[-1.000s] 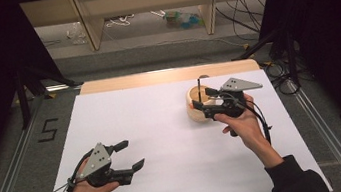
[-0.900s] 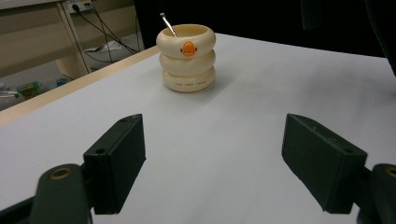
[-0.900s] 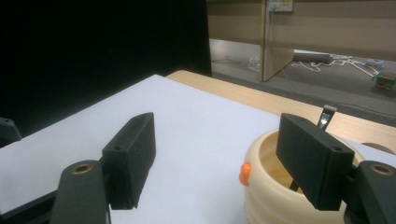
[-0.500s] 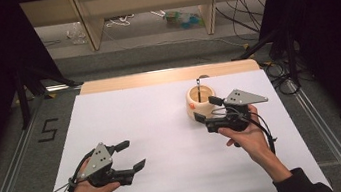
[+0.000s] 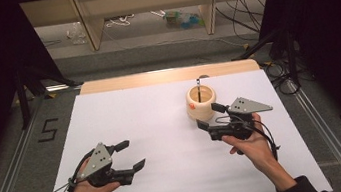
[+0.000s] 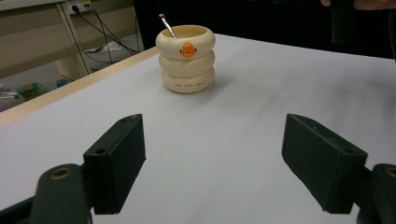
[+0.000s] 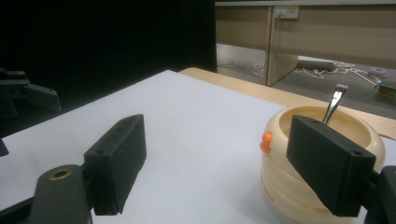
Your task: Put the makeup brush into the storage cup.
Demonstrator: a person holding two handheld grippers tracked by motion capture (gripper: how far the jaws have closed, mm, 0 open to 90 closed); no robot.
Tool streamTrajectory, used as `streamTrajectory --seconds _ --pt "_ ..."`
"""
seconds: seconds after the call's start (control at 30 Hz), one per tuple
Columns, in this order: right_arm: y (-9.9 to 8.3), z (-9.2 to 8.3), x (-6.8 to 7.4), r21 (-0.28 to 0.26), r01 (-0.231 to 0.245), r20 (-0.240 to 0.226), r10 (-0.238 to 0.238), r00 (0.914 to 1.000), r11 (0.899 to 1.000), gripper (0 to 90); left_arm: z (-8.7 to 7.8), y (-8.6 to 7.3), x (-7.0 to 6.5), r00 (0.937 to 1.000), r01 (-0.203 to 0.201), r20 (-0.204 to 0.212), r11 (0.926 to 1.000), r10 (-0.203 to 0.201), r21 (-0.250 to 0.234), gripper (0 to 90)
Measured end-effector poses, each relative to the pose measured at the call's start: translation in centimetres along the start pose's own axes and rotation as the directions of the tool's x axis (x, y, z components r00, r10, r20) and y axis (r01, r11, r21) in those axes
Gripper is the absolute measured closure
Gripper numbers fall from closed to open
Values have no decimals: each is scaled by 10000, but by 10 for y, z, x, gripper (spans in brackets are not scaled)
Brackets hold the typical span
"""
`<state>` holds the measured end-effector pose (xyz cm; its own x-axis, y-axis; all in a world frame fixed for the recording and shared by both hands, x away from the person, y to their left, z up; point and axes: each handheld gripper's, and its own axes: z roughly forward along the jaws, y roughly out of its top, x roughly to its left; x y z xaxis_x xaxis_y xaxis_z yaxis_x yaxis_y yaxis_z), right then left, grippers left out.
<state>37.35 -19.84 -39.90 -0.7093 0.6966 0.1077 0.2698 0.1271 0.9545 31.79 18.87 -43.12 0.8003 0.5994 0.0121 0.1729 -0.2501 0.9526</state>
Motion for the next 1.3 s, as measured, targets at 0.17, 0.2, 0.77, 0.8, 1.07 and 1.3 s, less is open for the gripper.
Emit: streamTrajectory --seconds 0.17,0.2,0.77,0.8,1.07,1.3 --pt "-2 -2 2 56 19 -42 -19 10000 10000 207 0 0 0 10000 11 -4 10000 -11 -9 217" --pt "-2 -2 2 50 98 -25 -98 9999 9999 206 0 0 0 10000 11 -7 10000 -11 -9 217" --pt "-19 -13 5 96 -153 -119 154 9998 9998 202 0 0 0 10000 24 -4 10000 -24 -7 217" --pt "-20 -13 5 22 -187 -117 187 9998 9998 202 0 0 -1 10000 25 -1 10000 -25 -6 217" --pt "-25 -19 6 191 138 -8 -138 9999 9997 197 0 0 0 10000 -31 -51 10000 31 -17 217" --pt "-31 -26 7 185 105 4 -105 9999 9998 196 -1 0 0 10000 -66 -62 10000 66 -1 216"
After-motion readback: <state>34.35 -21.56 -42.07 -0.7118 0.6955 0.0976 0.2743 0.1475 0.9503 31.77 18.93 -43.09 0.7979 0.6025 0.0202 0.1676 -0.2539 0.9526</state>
